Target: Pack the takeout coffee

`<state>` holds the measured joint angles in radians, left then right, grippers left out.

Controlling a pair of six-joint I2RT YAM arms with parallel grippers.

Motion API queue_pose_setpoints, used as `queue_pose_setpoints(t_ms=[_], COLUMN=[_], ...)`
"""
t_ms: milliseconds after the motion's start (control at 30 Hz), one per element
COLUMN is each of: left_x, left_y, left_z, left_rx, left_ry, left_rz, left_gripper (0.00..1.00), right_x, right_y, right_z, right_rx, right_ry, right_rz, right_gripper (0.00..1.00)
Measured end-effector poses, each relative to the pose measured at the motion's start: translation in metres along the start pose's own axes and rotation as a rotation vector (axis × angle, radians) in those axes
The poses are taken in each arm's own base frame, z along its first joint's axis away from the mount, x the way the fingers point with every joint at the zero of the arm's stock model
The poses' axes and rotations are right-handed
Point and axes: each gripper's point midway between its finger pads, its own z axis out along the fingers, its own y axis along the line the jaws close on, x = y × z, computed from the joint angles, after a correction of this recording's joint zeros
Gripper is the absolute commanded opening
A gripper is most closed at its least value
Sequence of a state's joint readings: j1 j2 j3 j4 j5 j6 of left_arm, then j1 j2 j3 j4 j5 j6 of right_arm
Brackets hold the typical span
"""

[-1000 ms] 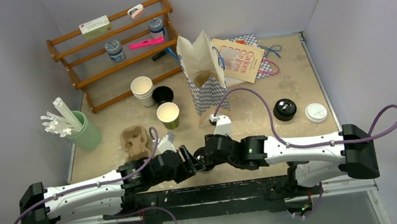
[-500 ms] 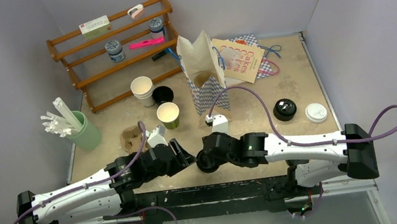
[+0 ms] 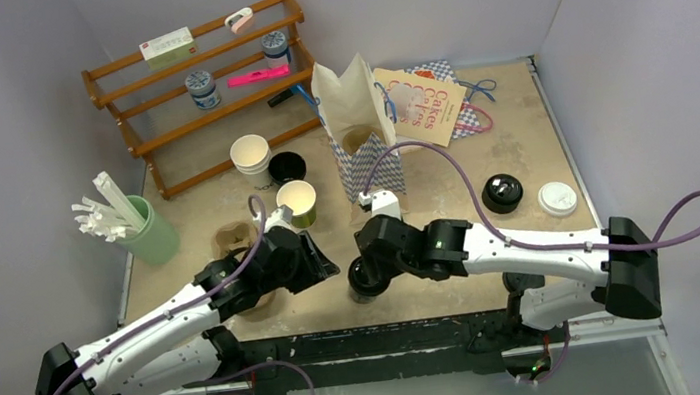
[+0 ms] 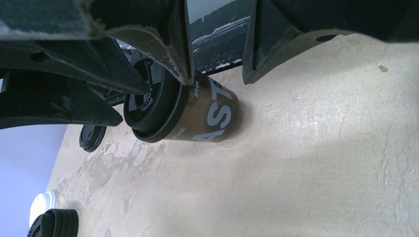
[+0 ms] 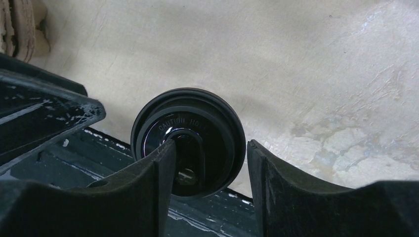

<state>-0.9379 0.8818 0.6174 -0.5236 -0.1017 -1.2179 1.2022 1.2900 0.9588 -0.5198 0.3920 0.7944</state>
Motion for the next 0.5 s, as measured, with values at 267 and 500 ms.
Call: queue_pose_setpoints(t_ms=[267, 500], left_x=[-0.012, -0.012], left_y=[-0.006, -0.009], left_z=[0.004, 0.004], left_rx=[0.042, 0.061], left_ry=[0.003, 0.017], left_rz=[0.009, 0.021], left_gripper=[0.42, 0.42], right_x=[-0.003, -0.008], right_y=[0.009, 0.018], right_z=[-0.002, -0.007], right_rx=[-0.038, -0.076], right_ry=[0.022, 0.026], right_rz=[-0.047, -0.062], right_gripper=[0.60, 0.60])
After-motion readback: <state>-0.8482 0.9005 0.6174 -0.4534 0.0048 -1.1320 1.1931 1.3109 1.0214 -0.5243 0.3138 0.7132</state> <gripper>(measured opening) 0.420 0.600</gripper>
